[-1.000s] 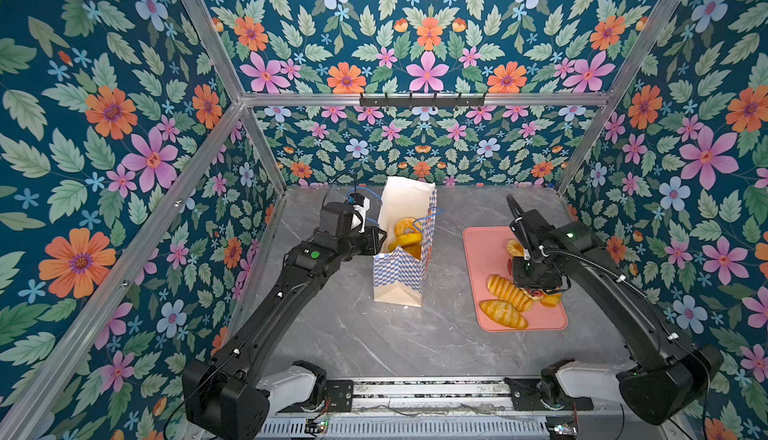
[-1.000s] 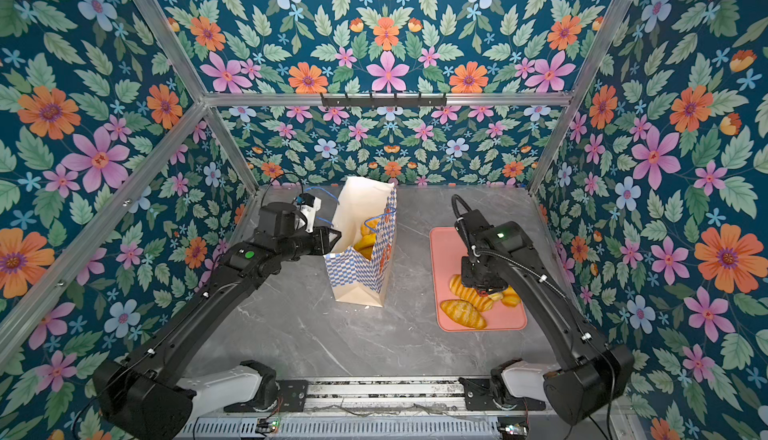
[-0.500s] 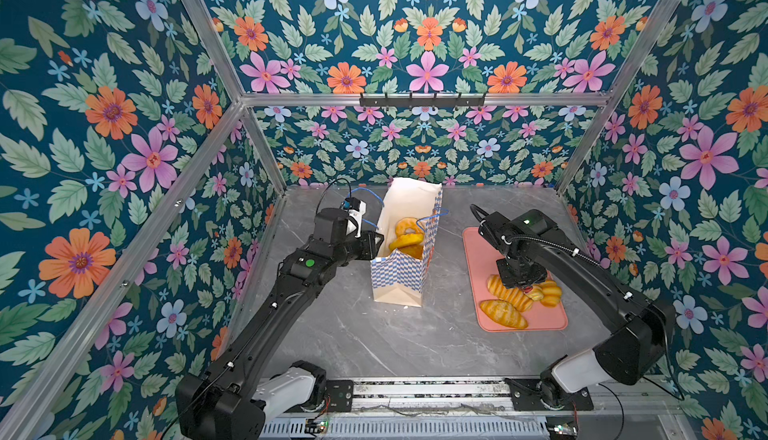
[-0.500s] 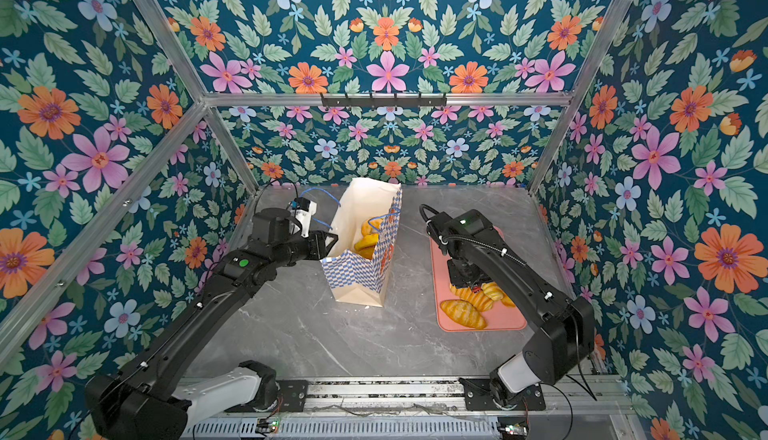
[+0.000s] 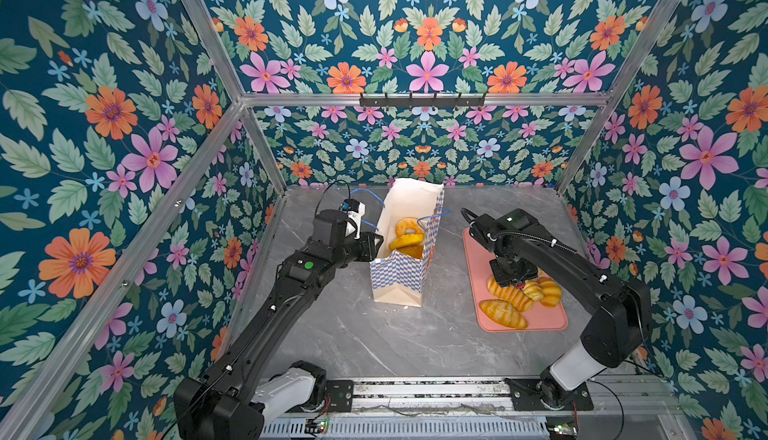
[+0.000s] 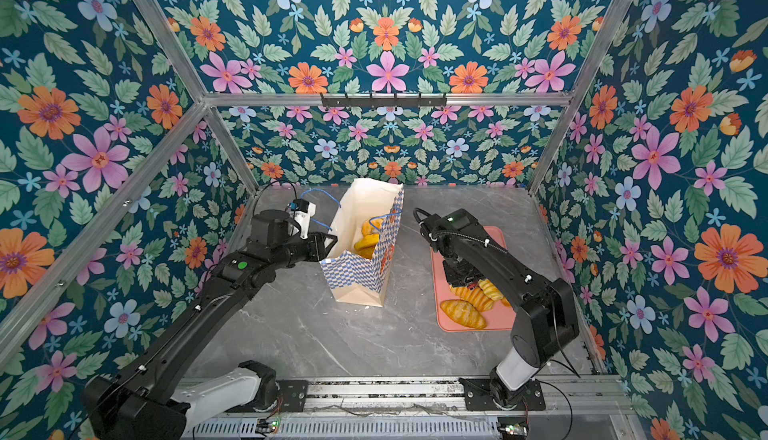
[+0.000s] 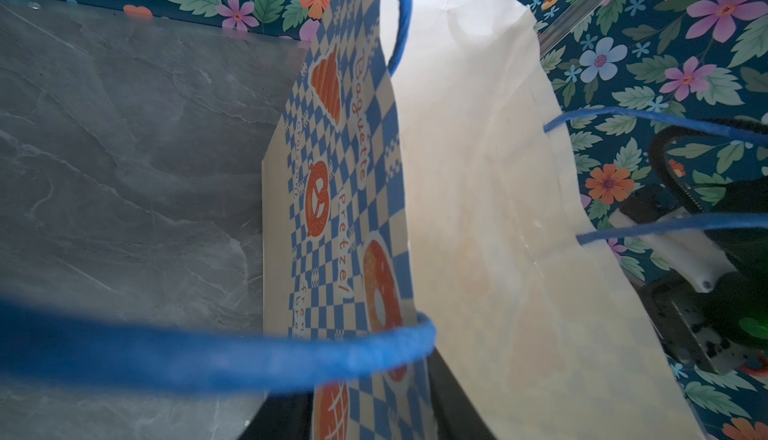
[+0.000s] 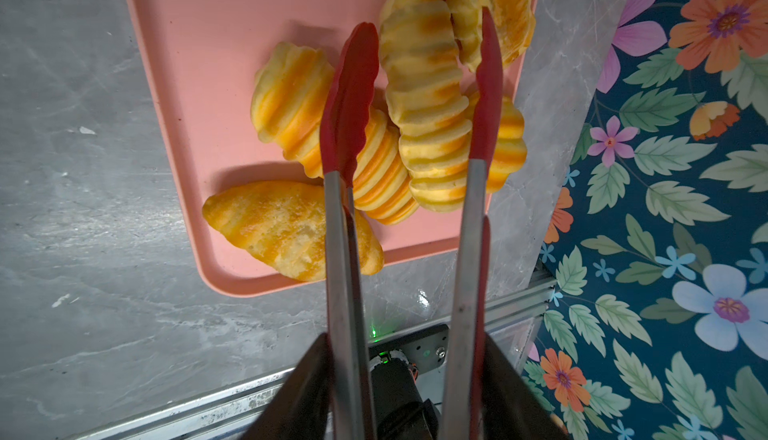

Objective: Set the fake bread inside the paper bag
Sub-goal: 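Lower the tongs and close them on the twisted yellow roll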

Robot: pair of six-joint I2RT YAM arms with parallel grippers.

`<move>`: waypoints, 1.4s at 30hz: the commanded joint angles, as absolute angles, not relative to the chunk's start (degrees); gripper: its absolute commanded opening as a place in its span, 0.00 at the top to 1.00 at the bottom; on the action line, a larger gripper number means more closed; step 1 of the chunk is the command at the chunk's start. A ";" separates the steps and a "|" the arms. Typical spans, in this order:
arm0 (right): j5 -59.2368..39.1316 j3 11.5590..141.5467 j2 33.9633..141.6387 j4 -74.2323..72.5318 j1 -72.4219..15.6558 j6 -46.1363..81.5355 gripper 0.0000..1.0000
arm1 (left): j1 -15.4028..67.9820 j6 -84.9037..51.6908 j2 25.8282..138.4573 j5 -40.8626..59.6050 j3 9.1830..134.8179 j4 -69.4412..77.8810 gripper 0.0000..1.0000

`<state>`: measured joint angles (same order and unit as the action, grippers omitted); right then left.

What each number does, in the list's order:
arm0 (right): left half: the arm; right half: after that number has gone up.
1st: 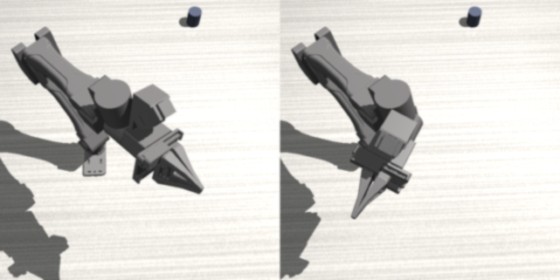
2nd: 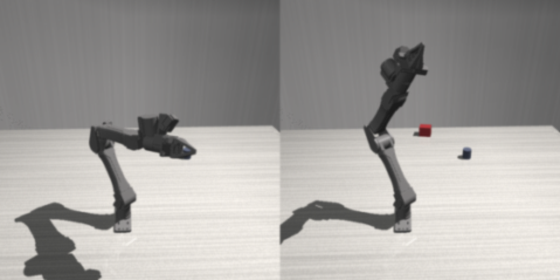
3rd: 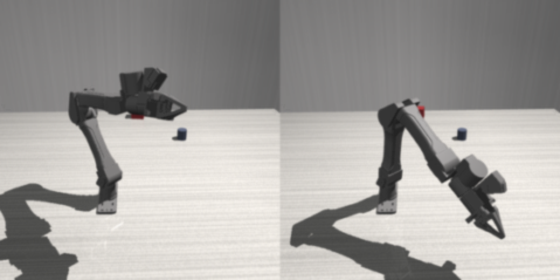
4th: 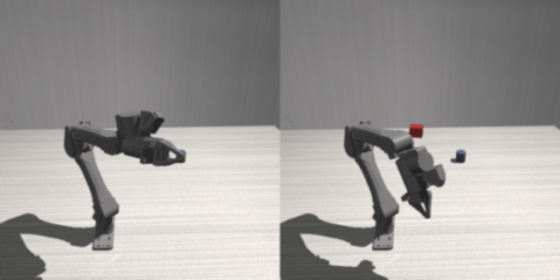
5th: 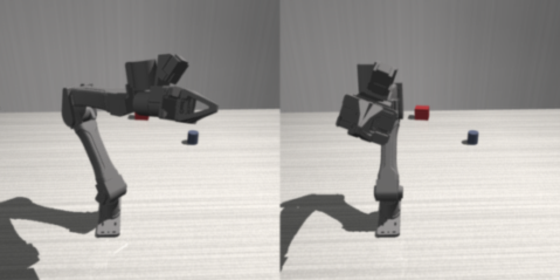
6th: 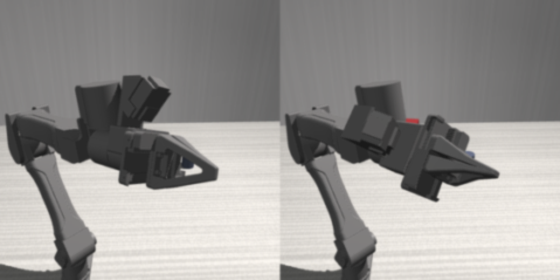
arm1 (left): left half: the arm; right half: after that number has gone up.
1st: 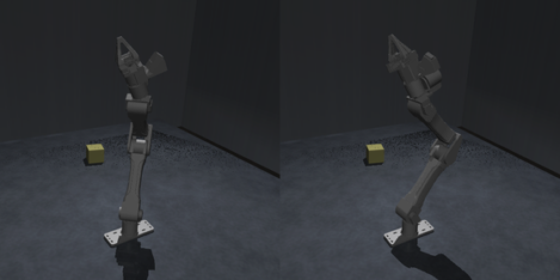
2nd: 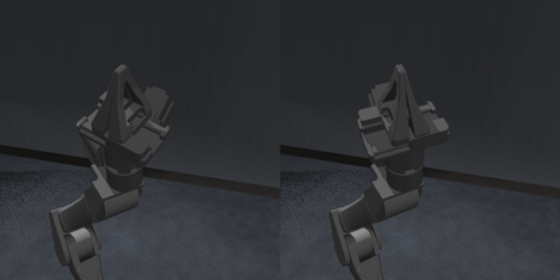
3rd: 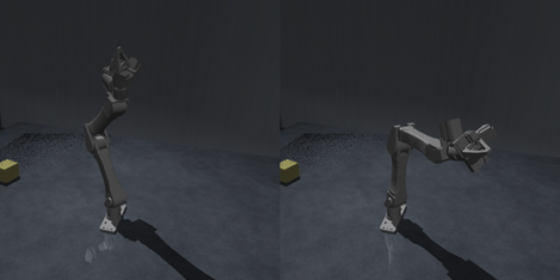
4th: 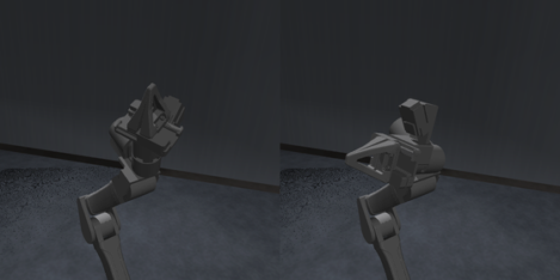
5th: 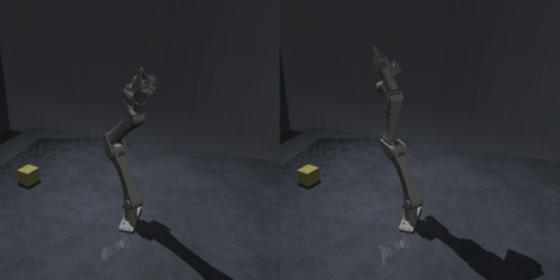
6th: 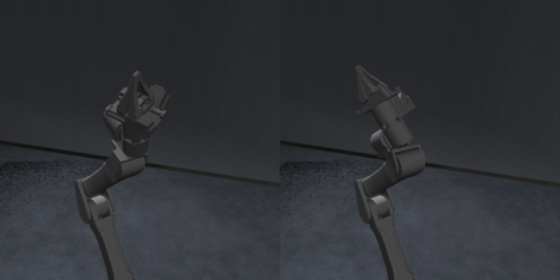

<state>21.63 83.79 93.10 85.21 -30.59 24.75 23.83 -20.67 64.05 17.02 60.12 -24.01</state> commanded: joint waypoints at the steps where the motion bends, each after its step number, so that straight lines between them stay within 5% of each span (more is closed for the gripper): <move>1: 23.20 83.35 93.90 84.78 -30.64 23.98 0.47 | 23.81 -20.13 63.78 16.78 60.03 -24.24 0.57; 16: 26.67 81.68 97.83 82.73 -29.96 23.69 0.48 | 23.56 -20.08 63.72 16.54 60.21 -24.70 0.57; 29: 25.81 83.44 95.88 82.62 -29.75 24.03 0.66 | 23.47 -20.26 63.96 16.49 61.15 -25.44 0.52; 42: 23.23 86.48 89.54 81.94 -29.79 24.65 0.69 | 23.42 -20.92 64.36 16.93 63.77 -26.92 0.46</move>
<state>23.31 85.93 90.56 81.19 -29.78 23.86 23.44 -20.71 64.31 16.58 63.07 -26.65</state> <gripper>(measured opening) 0.317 0.544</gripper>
